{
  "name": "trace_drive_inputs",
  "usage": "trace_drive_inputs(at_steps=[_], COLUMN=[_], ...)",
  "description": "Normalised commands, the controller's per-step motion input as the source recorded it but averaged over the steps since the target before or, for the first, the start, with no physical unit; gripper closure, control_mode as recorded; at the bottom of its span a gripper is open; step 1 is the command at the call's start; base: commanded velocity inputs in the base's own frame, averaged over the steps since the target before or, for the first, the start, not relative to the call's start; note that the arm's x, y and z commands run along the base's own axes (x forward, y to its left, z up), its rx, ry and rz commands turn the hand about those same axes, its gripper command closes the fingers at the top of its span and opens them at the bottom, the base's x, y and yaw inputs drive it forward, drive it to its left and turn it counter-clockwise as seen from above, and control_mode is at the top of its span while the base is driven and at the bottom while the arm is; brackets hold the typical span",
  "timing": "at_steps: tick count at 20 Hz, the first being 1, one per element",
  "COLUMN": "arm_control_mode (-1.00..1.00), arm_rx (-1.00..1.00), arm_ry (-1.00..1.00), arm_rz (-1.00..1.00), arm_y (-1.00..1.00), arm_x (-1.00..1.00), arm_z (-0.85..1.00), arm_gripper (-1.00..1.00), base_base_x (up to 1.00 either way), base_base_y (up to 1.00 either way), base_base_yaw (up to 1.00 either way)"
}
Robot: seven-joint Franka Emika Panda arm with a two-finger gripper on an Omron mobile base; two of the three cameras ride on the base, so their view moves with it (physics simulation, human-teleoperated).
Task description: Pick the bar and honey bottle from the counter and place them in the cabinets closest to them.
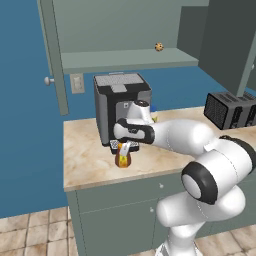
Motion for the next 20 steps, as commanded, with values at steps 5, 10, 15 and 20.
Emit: trace_drive_inputs(at_steps=[5, 10, 15, 20], arm_control_mode=[-1.00, -1.00, -1.00, -1.00], arm_rx=[0.00, 0.00, 0.00, 0.00], arm_ry=[0.00, 0.00, 0.01, 0.02], arm_rz=[0.00, 0.00, 0.00, 0.00], arm_y=[0.00, 0.00, 0.00, 0.00], arm_x=[0.03, 0.33, 0.13, 0.00], arm_z=[0.00, -0.04, -0.04, -0.05], arm_gripper=[-1.00, -1.00, -1.00, -1.00], base_base_x=[0.00, 0.00, 0.00, 0.00], base_base_y=[0.00, 0.00, 0.00, 0.00], base_base_yaw=[0.00, 0.00, 0.00, 0.00])
